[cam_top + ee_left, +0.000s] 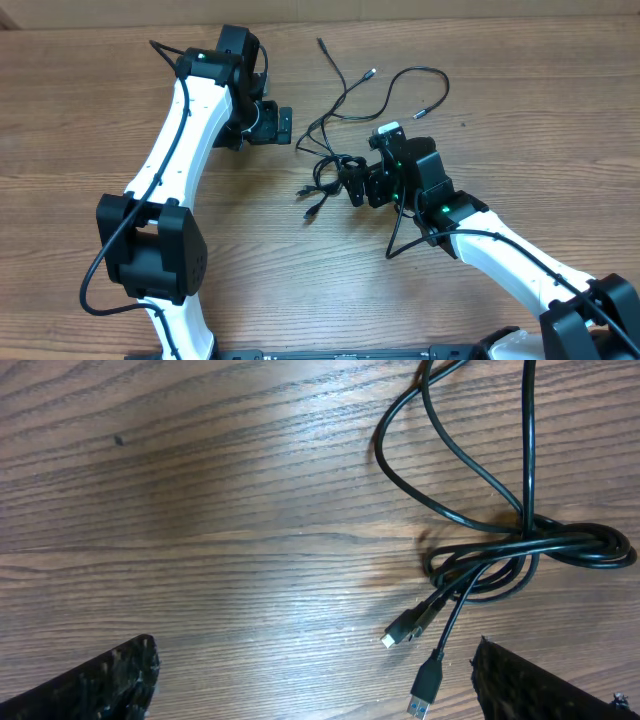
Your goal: Untangle cables
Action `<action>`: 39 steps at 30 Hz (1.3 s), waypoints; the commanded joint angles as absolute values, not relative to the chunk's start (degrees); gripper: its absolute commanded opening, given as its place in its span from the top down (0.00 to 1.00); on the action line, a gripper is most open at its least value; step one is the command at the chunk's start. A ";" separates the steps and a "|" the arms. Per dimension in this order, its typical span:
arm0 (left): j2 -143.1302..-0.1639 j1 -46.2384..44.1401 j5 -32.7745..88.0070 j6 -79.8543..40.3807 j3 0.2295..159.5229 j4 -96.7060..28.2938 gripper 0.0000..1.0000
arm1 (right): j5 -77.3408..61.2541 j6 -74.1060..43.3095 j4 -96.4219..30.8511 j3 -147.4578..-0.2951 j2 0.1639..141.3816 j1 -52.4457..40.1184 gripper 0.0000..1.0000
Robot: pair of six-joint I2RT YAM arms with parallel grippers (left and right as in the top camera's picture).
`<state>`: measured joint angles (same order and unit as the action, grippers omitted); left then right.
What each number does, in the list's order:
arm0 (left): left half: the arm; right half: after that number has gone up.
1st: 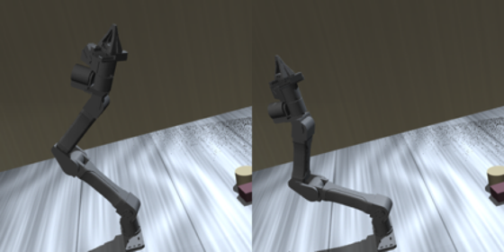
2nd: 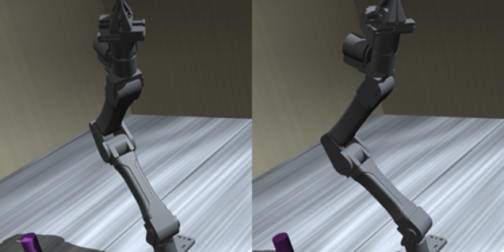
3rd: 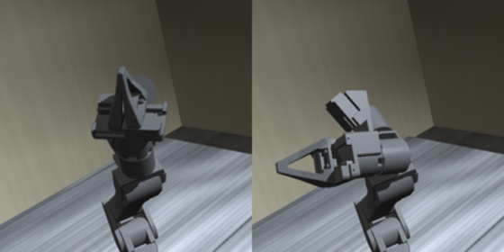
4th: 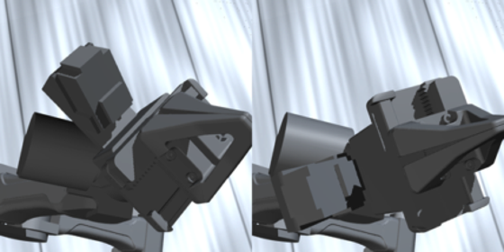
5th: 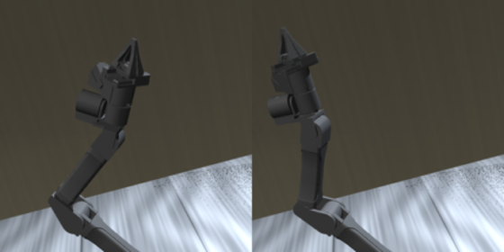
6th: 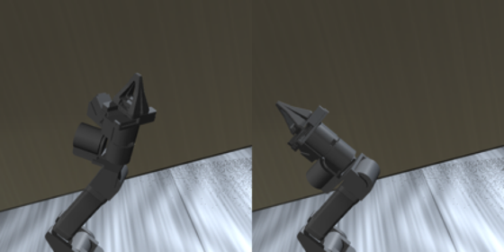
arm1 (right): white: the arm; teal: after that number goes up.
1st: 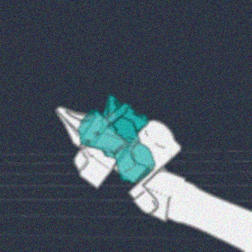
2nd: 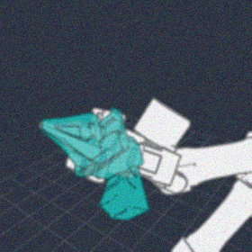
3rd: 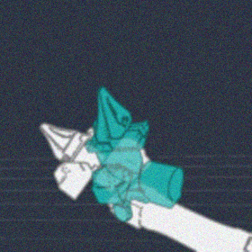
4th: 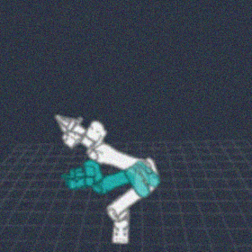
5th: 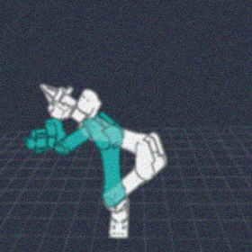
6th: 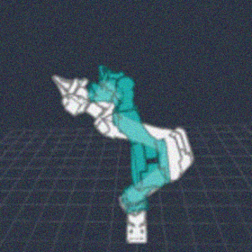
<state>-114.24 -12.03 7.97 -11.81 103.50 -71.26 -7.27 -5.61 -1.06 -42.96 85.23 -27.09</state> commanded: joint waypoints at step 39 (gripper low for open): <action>-114.30 -20.56 12.88 -1.26 82.28 -50.94 0.00 | -7.57 -8.80 -2.70 -42.81 89.71 -26.87 0.00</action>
<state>-114.26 -20.60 12.43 -2.70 84.93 -53.34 -7.27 -8.34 -3.05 -42.96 89.45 -27.07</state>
